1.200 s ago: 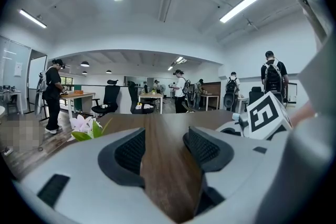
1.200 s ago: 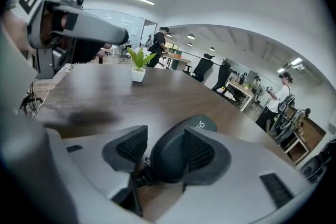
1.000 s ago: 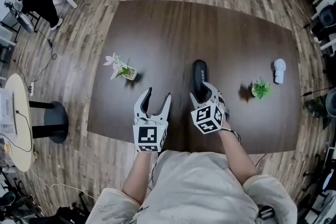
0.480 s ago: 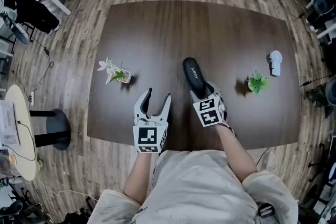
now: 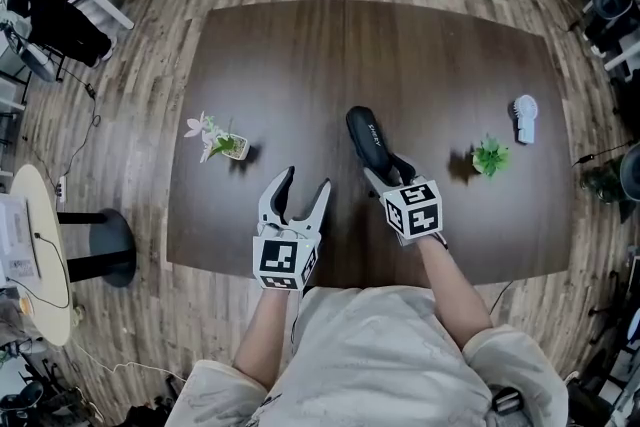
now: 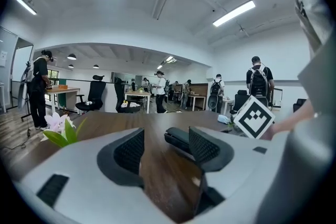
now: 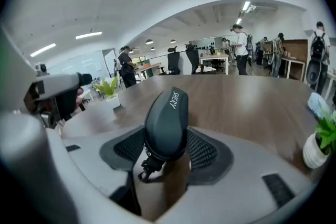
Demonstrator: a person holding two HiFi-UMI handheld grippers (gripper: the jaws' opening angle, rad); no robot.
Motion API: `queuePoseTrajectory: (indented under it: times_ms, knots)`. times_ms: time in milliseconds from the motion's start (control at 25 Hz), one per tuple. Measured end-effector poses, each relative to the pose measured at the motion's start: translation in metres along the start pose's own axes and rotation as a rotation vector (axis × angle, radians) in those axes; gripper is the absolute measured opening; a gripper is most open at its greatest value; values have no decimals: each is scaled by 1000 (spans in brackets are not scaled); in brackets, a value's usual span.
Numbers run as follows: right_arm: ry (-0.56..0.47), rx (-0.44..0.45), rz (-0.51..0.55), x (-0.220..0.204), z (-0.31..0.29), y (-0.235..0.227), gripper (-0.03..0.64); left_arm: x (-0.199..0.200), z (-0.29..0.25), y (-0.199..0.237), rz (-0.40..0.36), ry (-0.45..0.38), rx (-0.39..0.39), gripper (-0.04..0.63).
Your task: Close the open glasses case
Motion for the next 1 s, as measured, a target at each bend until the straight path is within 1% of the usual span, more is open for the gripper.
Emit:
queuePoseTrajectory:
  times_ms: [120, 200, 320, 440, 520, 600, 720, 840, 920, 1000]
  knots:
    - [-85, 55, -104, 8, 10, -2, 252, 2, -3, -4, 7, 0, -53, 270]
    - [-167, 135, -175, 18, 20, -2, 253, 7, -3, -6, 29, -13, -99, 285]
    - [-332, 299, -259, 39, 38, -2, 253, 23, -4, -12, 54, -43, -198, 301]
    - [-506, 487, -316, 62, 58, -3, 253, 40, -5, -22, 65, -55, -323, 319]
    - [-600, 611, -334, 73, 70, -4, 253, 53, -3, -31, 67, -54, -407, 341]
    - [-674, 737, -330, 83, 81, -4, 253, 67, 0, -39, 76, -63, -477, 365]
    - [-752, 929, -308, 95, 97, 0, 253, 85, 7, -44, 123, -95, -578, 381]
    - [-784, 1113, -278, 104, 108, 9, 253, 103, 17, -48, 184, -127, -734, 387]
    - [-778, 1228, -255, 107, 113, 20, 255, 113, 25, -55, 195, -133, -847, 387]
    - [-762, 1329, -240, 108, 116, 31, 255, 122, 32, -66, 179, -128, -941, 385]
Point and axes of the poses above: the fingertips, and each gripper's own axes: z backward along the fingers, y to its left, x out of its top, the point moved 8 cm from there along z, backward along the fingers, and after that the axes turned 15 degrees about z, right-handed, at the moved point
